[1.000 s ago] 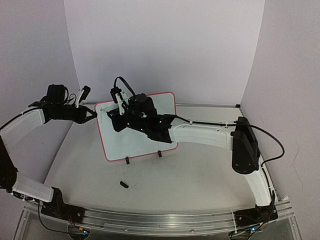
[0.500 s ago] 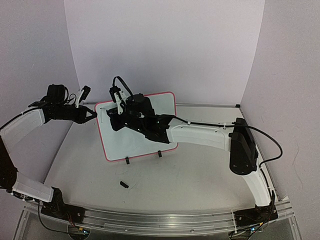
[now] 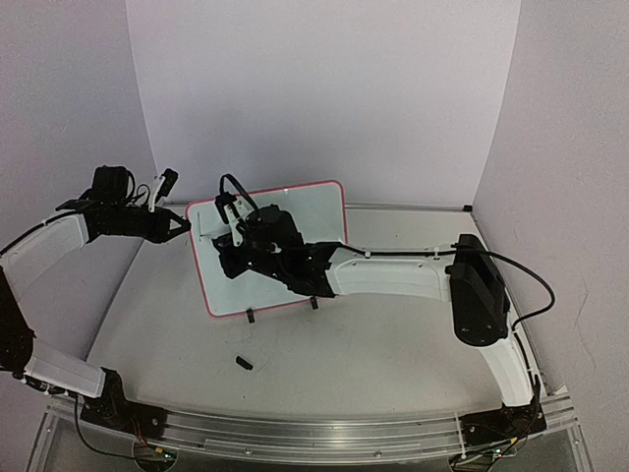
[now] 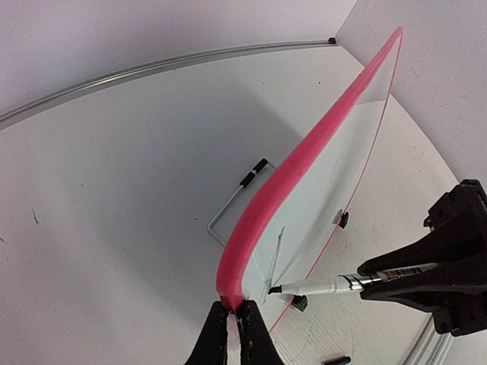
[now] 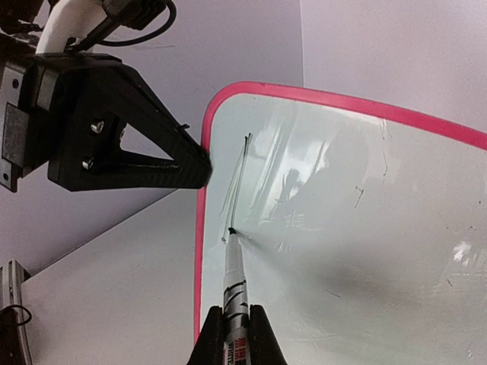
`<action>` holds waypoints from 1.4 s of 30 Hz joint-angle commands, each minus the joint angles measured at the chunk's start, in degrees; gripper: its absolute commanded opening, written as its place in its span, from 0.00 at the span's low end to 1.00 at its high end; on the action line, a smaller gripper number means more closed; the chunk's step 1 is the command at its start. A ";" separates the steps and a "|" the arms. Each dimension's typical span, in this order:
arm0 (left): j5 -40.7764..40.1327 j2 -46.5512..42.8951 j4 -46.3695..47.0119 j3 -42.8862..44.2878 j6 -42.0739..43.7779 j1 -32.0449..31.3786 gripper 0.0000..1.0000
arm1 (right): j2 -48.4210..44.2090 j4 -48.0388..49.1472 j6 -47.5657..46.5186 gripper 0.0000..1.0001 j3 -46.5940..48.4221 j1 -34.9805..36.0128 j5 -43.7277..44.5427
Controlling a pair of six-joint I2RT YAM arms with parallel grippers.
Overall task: Write a sentence on the whiteboard
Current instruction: Write on the whiteboard with the whiteboard marker without the cap.
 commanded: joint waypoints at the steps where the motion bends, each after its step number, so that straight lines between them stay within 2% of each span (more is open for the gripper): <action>1: -0.44 0.03 -0.11 0.01 1.40 -0.13 0.00 | -3.28 0.21 1.27 0.00 -2.47 -1.20 3.34; 22: -0.35 0.22 0.00 0.19 1.44 -0.12 0.00 | -4.74 6.44 0.20 0.00 -2.04 -1.21 7.89; 31: -0.34 0.20 -0.11 0.16 1.45 -0.11 0.00 | -3.10 6.40 -0.83 0.00 1.27 -1.26 9.53; 38: -0.38 0.16 -0.13 0.22 1.50 -0.12 0.00 | -2.62 6.30 -1.38 0.00 2.56 -1.32 8.97; 42: -0.45 0.11 -0.19 0.18 1.55 -0.13 0.00 | -3.74 6.71 -2.23 0.00 1.18 -1.27 5.43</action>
